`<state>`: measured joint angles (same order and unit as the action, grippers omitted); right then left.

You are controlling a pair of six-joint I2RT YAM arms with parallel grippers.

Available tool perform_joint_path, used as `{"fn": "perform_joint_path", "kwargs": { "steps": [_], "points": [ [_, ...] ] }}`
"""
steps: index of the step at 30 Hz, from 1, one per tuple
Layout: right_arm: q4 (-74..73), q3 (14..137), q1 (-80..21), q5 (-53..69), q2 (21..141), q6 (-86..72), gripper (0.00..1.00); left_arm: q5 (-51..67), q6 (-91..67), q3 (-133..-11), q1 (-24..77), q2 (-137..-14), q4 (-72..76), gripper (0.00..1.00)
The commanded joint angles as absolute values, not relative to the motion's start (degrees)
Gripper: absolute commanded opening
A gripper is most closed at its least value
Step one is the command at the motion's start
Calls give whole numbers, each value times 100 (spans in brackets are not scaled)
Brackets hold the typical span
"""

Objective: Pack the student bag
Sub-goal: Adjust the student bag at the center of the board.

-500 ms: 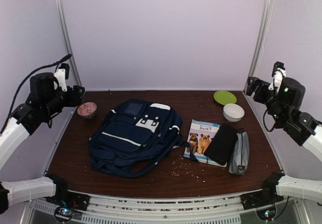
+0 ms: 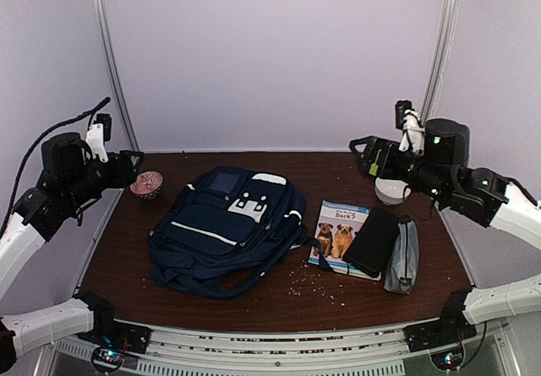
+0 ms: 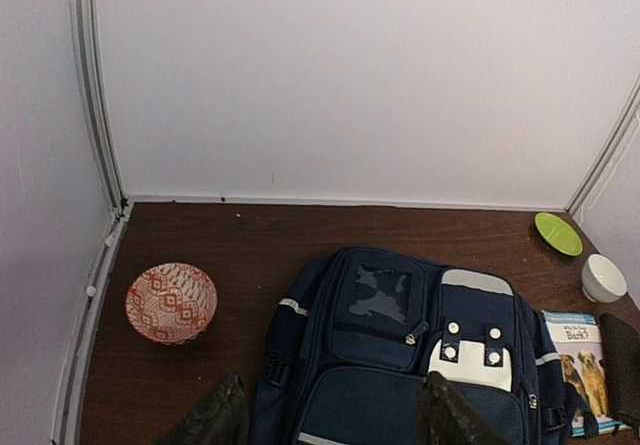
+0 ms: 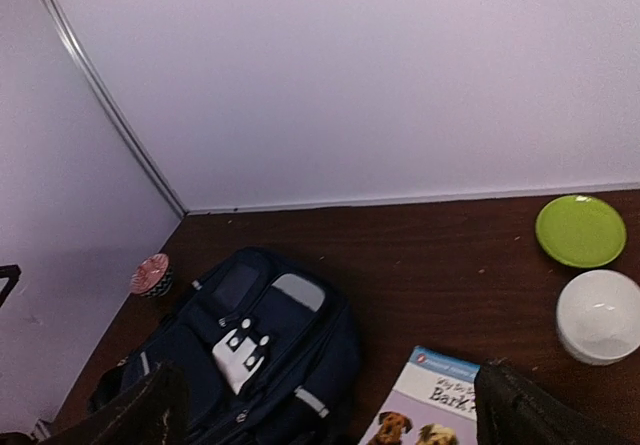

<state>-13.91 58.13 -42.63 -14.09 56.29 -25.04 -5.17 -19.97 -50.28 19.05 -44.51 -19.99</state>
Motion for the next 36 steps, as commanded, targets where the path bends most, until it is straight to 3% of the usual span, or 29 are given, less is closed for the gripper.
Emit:
{"fn": "perform_joint_path", "kwargs": {
  "steps": [1, 11, 15, 22, 30, 36],
  "points": [
    [-781, 5334, -4723, -660, 6435, -3651, 100, -59, -2727, -4756, 1927, -4431, -2397, 98],
    [158, 5950, -5424, 140, 8577, -4757, 87, -164, -3468, -3935, 2224, -3559, -3190, 97],
    [-140, 6556, -5726, 176, 9191, -4781, 84, -611, -3581, -3769, 2227, -3428, -3529, 97],
    [-198, 5839, -5386, -834, 9026, -5326, 75, -844, -3806, -3583, 2225, -3597, -3562, 97],
    [-21, 5902, -4739, -20, 9518, -5510, 70, -828, -3928, -3502, 2224, -3727, -3436, 97],
    [-10, 6289, -4580, 538, 10145, -5567, 56, -707, -3995, -3434, 2225, -3707, -3400, 97]
  ]
}}
